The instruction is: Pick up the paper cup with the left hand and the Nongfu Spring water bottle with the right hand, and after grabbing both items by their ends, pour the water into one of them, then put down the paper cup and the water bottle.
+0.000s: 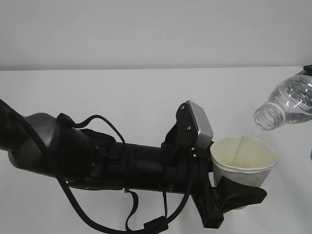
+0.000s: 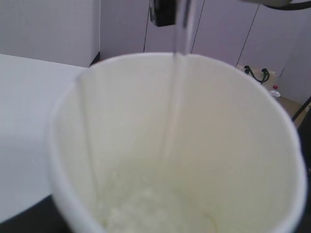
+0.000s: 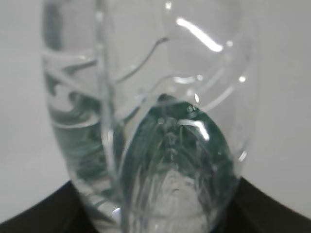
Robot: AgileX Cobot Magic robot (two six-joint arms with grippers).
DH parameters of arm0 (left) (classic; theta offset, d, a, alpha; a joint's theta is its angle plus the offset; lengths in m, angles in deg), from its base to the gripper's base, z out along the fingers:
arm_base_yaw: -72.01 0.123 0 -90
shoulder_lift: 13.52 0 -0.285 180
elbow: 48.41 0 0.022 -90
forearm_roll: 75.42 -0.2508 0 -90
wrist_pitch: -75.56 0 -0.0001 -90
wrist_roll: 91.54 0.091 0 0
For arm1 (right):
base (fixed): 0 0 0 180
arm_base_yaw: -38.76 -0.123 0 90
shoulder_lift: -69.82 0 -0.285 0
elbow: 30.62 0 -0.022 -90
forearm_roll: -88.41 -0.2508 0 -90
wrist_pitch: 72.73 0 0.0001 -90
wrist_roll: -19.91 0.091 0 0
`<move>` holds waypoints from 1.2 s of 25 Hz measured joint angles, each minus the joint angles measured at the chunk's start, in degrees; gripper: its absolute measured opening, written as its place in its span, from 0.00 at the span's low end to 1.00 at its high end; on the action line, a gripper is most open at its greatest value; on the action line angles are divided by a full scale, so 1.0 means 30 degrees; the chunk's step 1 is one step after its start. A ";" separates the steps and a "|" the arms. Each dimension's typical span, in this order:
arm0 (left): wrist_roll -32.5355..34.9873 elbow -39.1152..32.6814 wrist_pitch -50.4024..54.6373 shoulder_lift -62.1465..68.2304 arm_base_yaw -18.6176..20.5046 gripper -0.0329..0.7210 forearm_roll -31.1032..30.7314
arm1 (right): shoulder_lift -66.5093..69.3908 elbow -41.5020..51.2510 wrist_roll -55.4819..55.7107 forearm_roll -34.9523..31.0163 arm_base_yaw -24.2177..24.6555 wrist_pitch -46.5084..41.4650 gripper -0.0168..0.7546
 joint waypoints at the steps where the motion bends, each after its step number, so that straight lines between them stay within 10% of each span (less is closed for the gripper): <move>1: 0.0000 0.0000 0.0000 0.0000 0.0000 0.65 0.0000 | 0.0000 0.0000 0.0000 0.0000 0.0000 0.0000 0.57; 30: 0.0000 0.0000 0.0000 0.0000 0.0000 0.65 0.0000 | 0.0000 0.0000 -0.0044 0.0000 0.0000 0.0275 0.57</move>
